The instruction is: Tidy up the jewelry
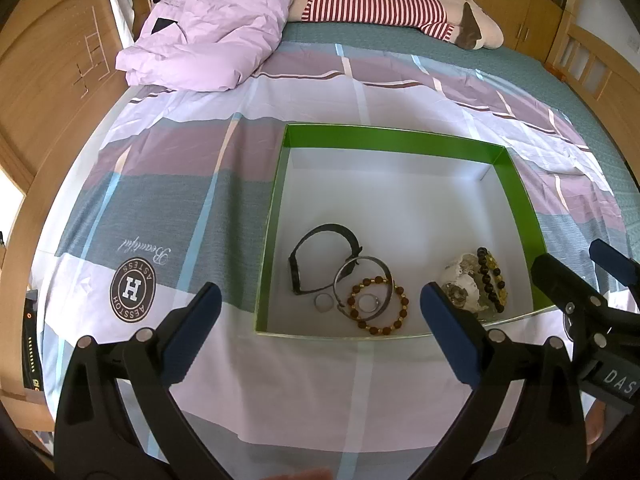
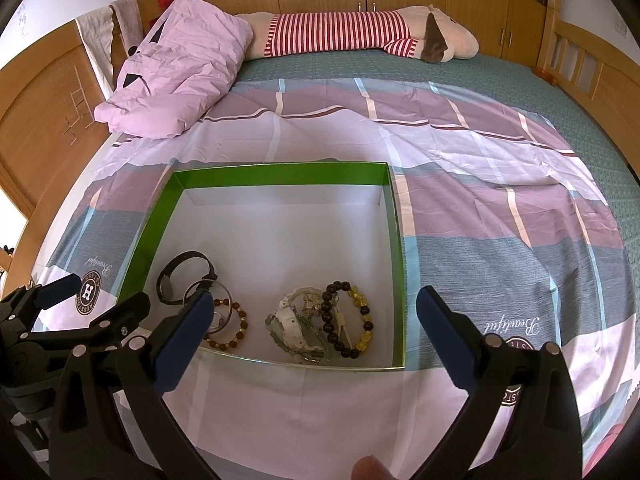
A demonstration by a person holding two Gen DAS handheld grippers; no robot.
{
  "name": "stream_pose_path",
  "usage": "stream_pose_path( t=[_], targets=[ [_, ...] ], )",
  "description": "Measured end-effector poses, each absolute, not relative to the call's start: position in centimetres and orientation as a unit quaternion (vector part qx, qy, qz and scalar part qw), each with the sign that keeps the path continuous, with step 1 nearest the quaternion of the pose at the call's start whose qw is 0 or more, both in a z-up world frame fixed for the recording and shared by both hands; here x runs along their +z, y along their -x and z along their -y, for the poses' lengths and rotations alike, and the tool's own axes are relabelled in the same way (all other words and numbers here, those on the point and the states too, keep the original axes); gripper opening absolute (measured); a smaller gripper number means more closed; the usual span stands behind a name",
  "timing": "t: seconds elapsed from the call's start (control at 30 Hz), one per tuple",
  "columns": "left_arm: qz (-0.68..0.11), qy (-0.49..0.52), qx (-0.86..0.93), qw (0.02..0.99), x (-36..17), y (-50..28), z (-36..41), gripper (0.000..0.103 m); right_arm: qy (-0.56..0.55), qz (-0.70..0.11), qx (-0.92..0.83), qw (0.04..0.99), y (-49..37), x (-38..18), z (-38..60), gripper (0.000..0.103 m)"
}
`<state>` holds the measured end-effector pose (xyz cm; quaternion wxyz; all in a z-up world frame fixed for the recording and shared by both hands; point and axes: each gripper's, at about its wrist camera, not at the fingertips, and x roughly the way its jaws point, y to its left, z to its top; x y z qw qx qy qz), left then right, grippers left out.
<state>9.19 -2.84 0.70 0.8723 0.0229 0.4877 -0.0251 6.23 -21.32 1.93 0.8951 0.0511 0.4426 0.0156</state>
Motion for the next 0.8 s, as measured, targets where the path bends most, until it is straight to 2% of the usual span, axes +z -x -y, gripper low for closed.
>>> stream_pose_path(
  t=[0.8],
  targets=[
    [-0.492, -0.017, -0.029, 0.87, 0.52, -9.06, 2.73, 0.101, -0.05, -0.442, 0.019, 0.895, -6.25, 1.88, 21.4, 0.101]
  ],
)
